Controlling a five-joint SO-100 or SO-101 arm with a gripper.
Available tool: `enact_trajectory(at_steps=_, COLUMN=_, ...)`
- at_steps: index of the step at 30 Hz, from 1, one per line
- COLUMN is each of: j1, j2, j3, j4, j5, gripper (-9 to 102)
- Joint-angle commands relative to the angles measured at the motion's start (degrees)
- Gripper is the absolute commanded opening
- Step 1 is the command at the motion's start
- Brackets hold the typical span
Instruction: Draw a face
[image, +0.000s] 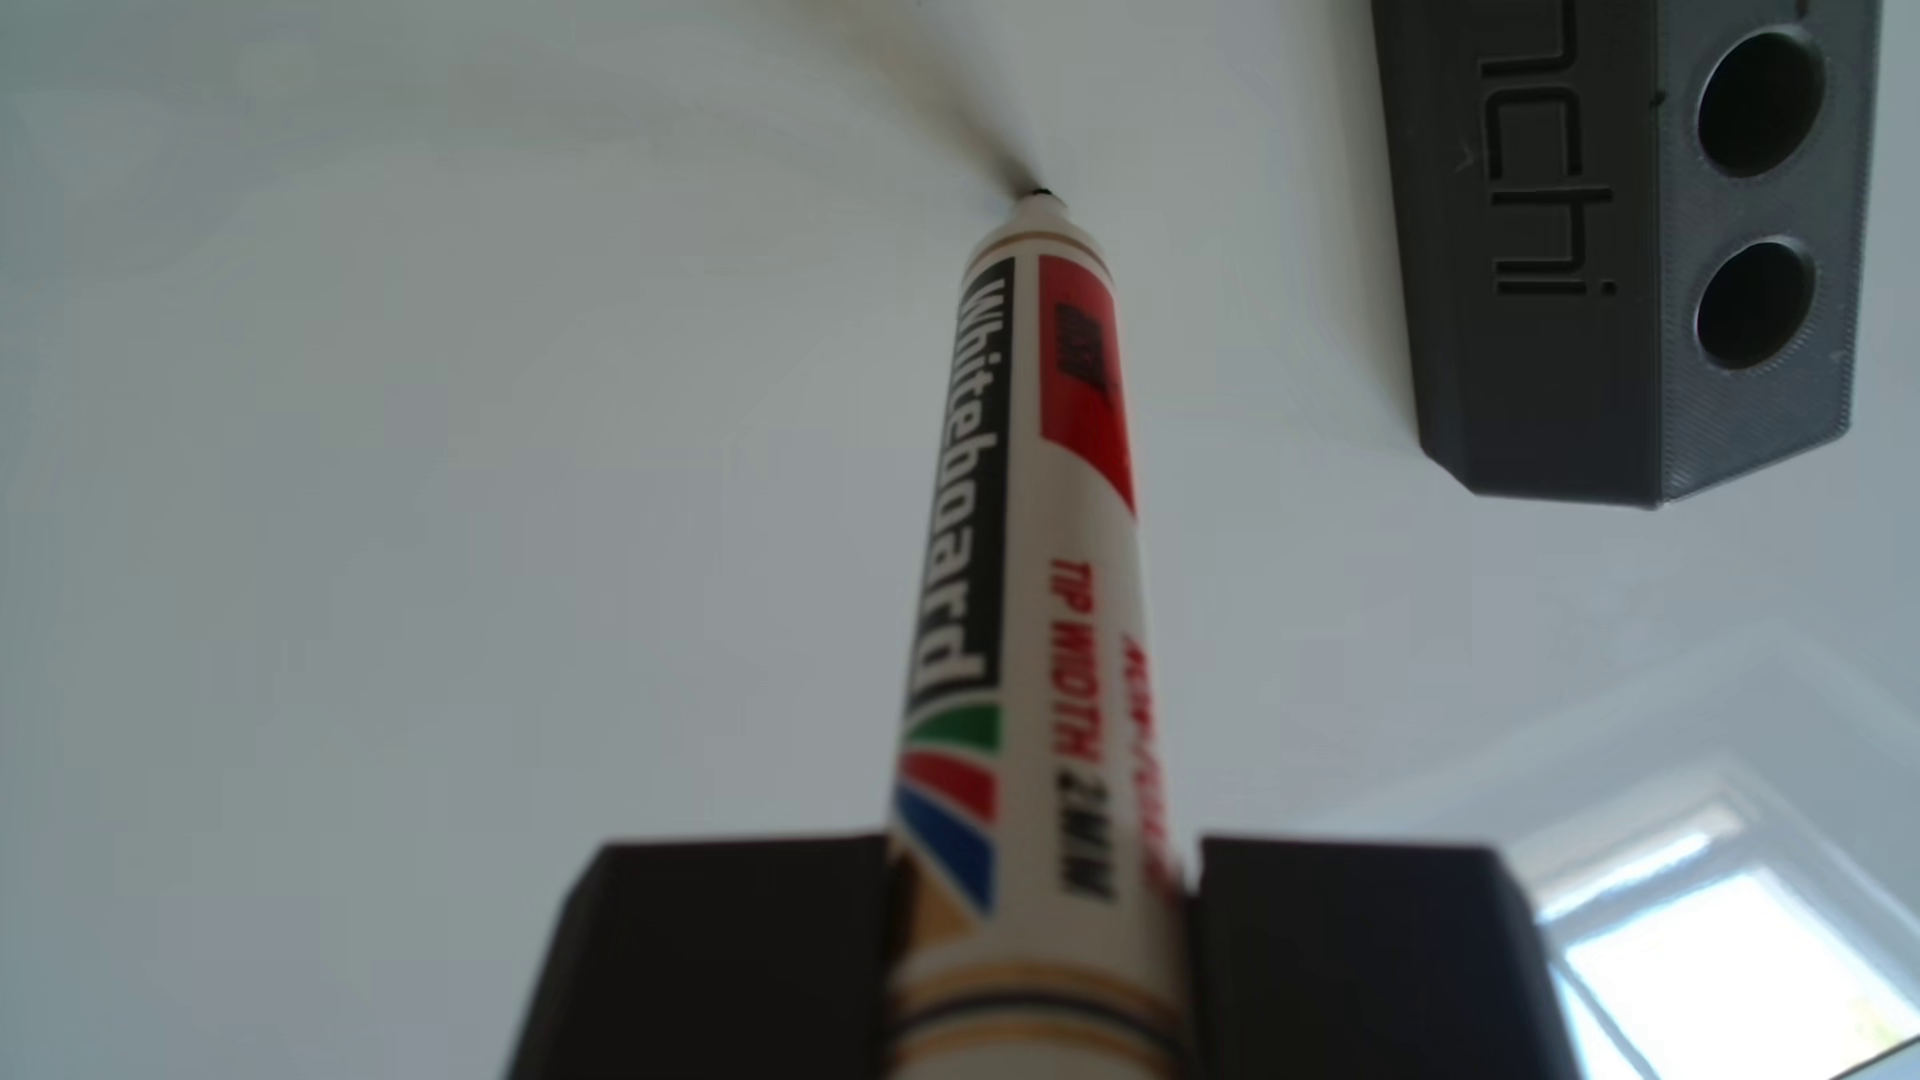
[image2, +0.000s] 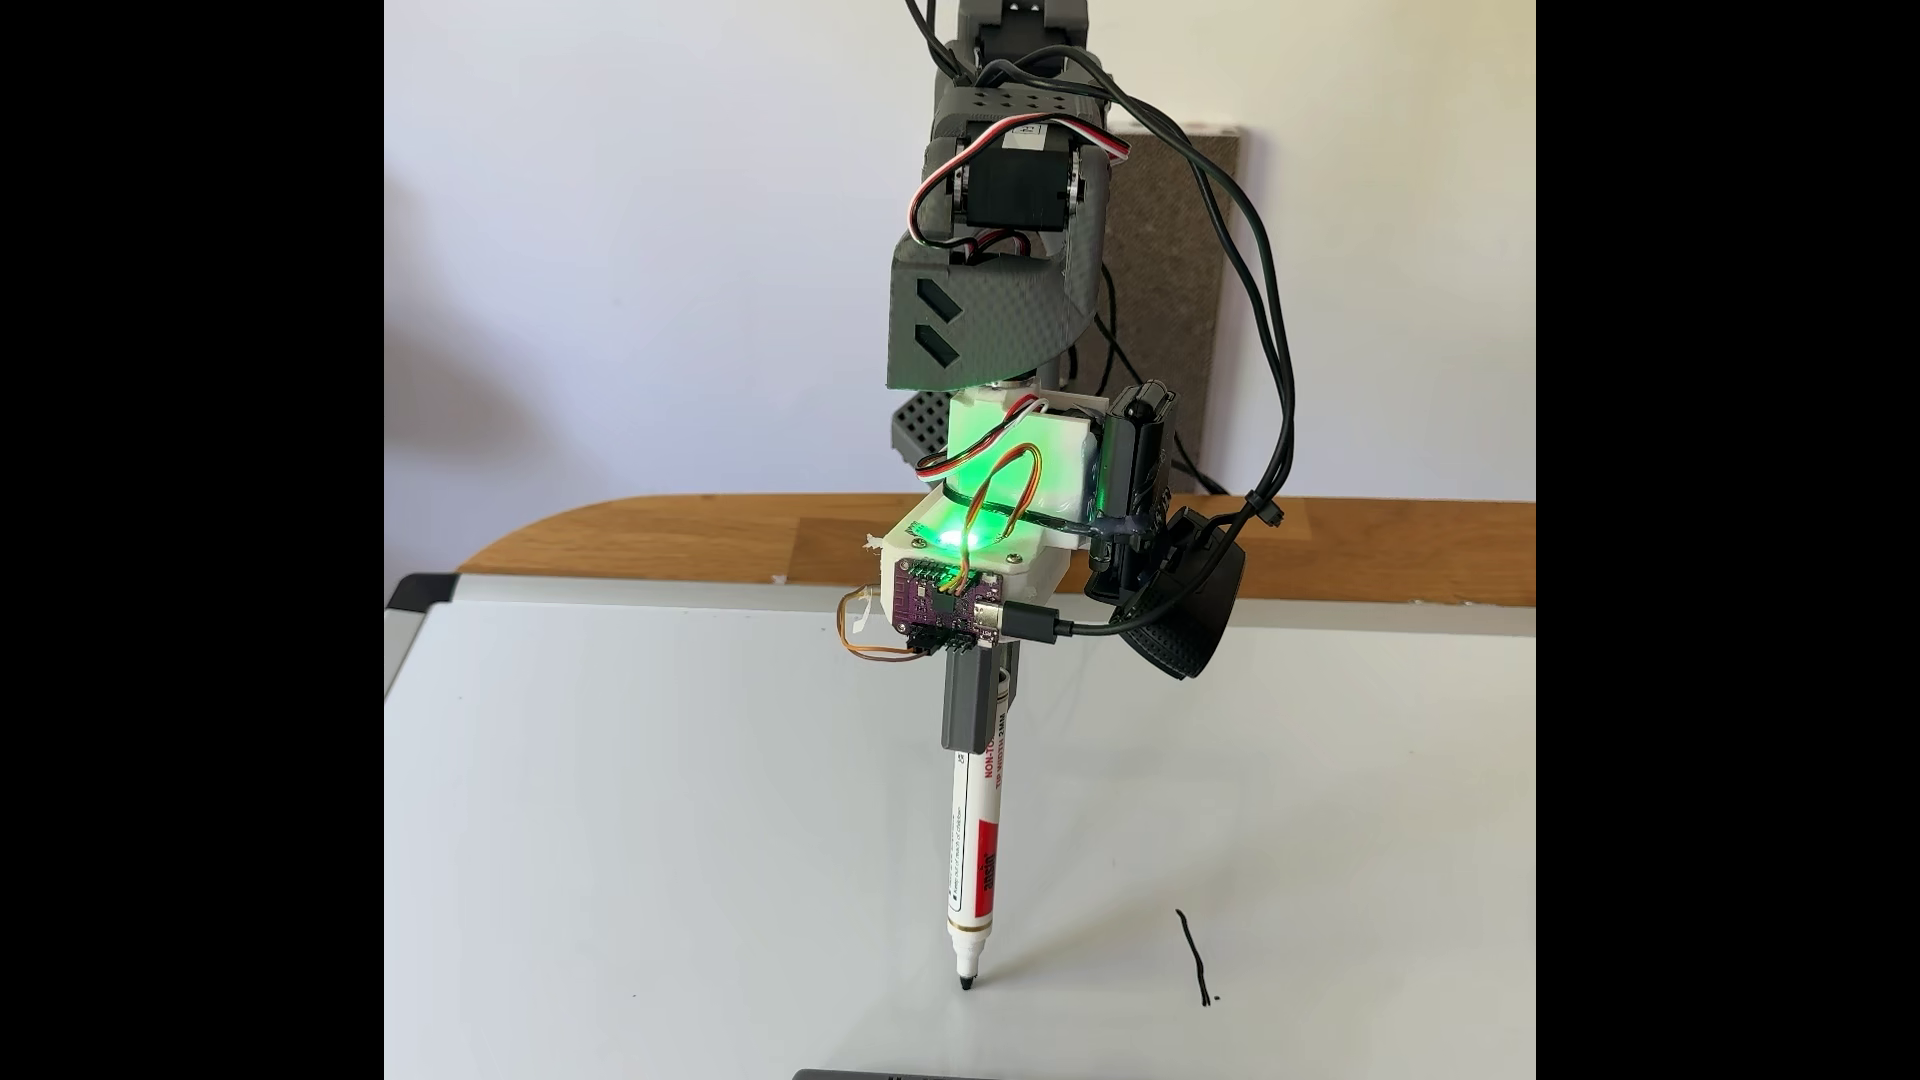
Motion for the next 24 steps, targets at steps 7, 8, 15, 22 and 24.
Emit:
enact_trajectory(at_steps=7, j1=2.46, j2=1.58, j3=0.18, j4=2.64, j5=-1.32, gripper=-1)
enact_trajectory(at_steps=8, j1=2.55, j2=1.58, j3=0.18, j4=4.22, j5=-1.76, gripper=-1)
enact_trajectory(at_steps=15, j1=2.72, j2=5.45, j3=0.26, j4=7.21, j5=-1.49, gripper=-1)
enact_trajectory(at_steps=22, j1=2.11, j2=7.91, j3=0.35, j4=10.02, j5=-1.32, gripper=-1)
enact_trajectory(at_steps=24, j1=2.11, j2=8.88, j3=0.44, j4=10.20, j5=-1.41, gripper=-1)
